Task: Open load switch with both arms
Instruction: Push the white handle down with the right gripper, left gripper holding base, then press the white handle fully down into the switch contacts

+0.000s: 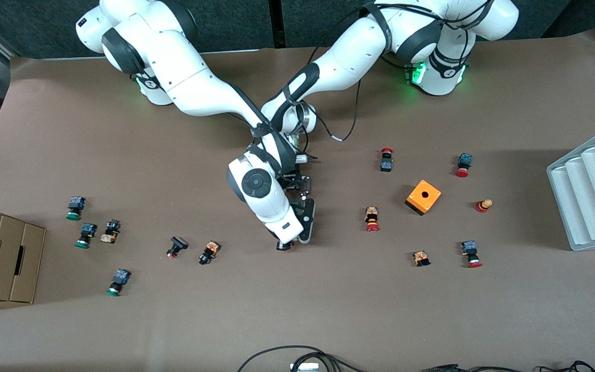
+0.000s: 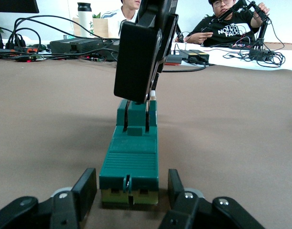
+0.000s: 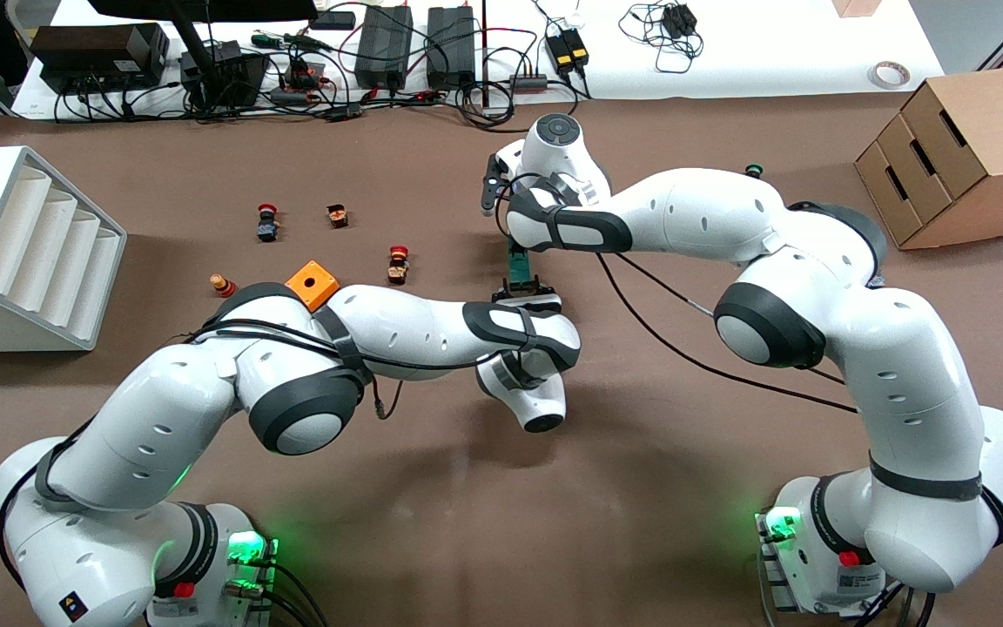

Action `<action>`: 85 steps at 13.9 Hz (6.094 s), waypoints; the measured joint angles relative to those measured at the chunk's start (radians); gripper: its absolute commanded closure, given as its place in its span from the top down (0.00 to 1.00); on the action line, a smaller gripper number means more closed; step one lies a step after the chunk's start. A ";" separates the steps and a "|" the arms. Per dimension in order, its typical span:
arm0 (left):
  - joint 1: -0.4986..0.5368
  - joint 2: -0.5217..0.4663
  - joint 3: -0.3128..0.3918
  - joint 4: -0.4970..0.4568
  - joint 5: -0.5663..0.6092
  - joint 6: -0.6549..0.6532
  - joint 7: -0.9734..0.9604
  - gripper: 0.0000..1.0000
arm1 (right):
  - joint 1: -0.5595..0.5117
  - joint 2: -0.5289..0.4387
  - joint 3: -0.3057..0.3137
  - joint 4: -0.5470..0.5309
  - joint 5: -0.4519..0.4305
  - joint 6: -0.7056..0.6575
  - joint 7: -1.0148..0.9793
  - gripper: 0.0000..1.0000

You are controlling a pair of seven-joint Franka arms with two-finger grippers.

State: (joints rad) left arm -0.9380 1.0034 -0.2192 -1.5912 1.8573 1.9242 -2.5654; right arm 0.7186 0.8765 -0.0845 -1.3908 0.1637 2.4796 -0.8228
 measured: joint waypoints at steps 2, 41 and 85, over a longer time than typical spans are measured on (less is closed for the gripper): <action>0.000 0.000 0.000 0.000 0.000 -0.001 0.000 0.67 | 0.001 -0.004 0.000 0.004 0.000 0.001 0.000 0.38; 0.000 0.000 0.000 -0.001 0.000 -0.003 0.000 0.66 | 0.011 -0.022 -0.001 -0.001 0.000 -0.025 0.032 0.38; -0.001 0.000 0.000 -0.001 0.000 -0.004 0.000 0.65 | 0.012 -0.129 0.024 -0.109 0.000 -0.117 0.061 0.38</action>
State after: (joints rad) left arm -0.9387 1.0038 -0.2192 -1.5923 1.8569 1.9203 -2.5654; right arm 0.7309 0.7471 -0.0601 -1.5002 0.1638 2.3626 -0.7622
